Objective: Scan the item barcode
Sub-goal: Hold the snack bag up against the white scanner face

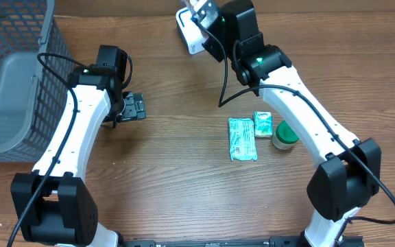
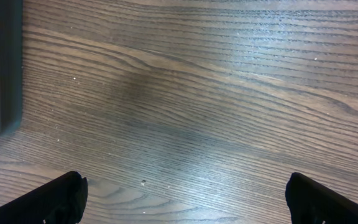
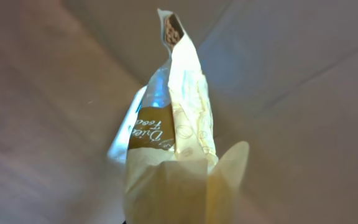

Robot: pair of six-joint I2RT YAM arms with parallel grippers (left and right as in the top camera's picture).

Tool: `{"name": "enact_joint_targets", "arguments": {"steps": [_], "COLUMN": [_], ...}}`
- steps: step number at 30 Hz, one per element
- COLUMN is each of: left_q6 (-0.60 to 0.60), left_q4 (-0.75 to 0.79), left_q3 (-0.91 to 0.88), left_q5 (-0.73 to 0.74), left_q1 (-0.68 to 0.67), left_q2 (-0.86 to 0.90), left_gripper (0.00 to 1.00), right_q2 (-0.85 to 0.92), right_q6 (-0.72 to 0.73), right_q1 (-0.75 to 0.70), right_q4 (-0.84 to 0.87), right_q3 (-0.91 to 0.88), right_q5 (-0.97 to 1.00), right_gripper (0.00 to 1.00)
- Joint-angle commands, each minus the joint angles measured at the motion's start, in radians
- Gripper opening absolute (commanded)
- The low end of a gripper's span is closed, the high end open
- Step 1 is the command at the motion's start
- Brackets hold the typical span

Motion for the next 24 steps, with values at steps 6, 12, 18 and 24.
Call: {"name": "enact_joint_targets", "arguments": {"steps": [6,12,18,24], "left_q6": [-0.014,-0.014,-0.014,-0.014], "left_q4": [0.003,0.003,0.003,0.003], "left_q3": [-0.001,-0.001,-0.001,-0.001], "left_q5": [-0.009,-0.009,-0.009,-0.009], "left_q1": [0.000,0.000,0.000,0.000], "left_q2": [0.002,0.002,0.002,0.002], "left_gripper": [1.00,1.00,1.00,1.00], "right_q2": [0.142,0.224,0.299,0.350], "right_q6": [-0.145,-0.189,-0.339,-0.410], "right_q1": [0.011,0.011,0.012,0.012], "right_q4": [0.297,0.460,0.520,0.529], "right_q3": [0.024,0.024,0.024,0.024], "right_q5": [0.053,0.052,0.060,0.067], "right_gripper": [0.04,0.04,0.04,0.04]}}
